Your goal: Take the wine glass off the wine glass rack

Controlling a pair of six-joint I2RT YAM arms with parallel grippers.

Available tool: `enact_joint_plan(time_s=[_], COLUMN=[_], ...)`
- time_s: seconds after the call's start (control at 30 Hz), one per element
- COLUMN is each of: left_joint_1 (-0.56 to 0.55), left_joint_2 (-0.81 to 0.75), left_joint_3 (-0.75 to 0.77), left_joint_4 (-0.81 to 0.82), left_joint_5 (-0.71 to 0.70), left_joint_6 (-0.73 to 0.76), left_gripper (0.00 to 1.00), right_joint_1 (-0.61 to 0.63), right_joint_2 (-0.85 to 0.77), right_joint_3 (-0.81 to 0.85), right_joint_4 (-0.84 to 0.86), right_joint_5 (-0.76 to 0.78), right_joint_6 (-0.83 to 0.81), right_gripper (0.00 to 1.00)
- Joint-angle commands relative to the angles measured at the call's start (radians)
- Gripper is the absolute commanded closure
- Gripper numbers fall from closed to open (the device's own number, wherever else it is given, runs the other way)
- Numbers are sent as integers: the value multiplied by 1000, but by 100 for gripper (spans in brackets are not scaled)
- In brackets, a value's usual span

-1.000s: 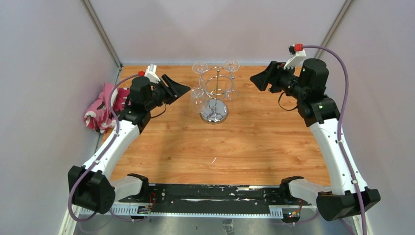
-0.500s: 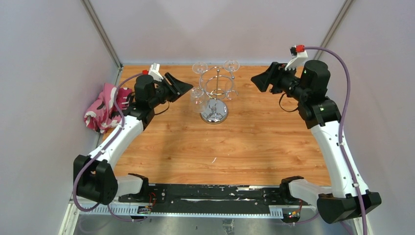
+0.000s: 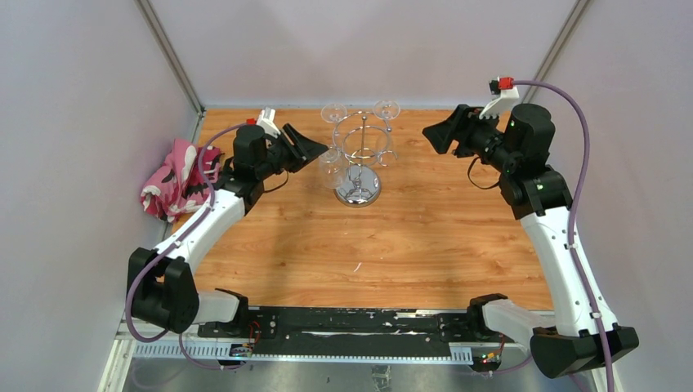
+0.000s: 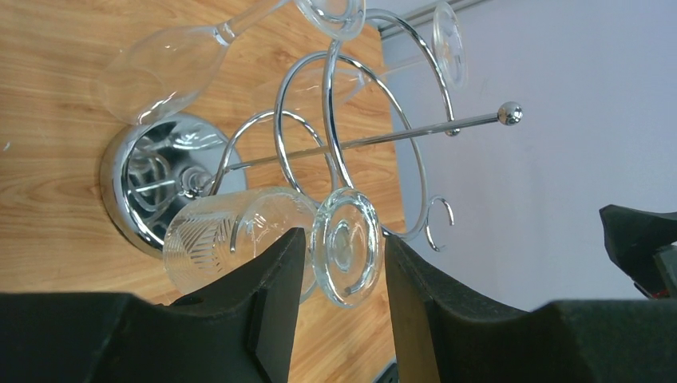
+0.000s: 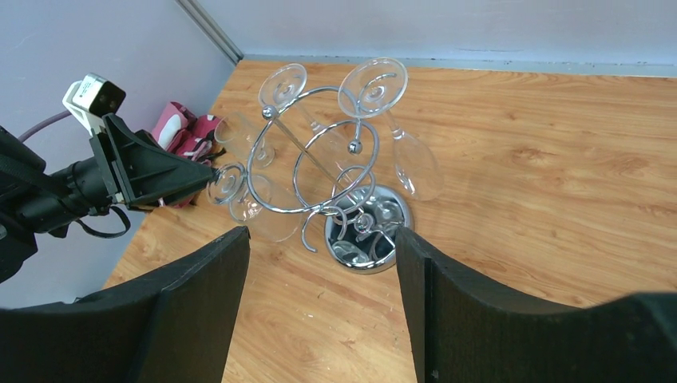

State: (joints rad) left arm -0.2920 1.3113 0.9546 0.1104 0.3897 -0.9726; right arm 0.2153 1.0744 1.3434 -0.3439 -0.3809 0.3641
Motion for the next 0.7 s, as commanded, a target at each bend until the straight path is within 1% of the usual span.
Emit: enact_joint_plan(time_s=[0.0,0.67], left_joint_1=[-11,-27], left_joint_2=[-2,-81], left_joint_3=[34,47], left_joint_4=[21,21], left_joint_5=[11,18], left_joint_6=[18,3], left_gripper=[54,53], right_joint_1=[10,10], right_joint_2=[-15,-19], right_joint_3=[-15,-21], right_joint_4=[23,37], right_joint_5=[24,13], right_joint_6=[-15,-5], right_gripper=[28,29])
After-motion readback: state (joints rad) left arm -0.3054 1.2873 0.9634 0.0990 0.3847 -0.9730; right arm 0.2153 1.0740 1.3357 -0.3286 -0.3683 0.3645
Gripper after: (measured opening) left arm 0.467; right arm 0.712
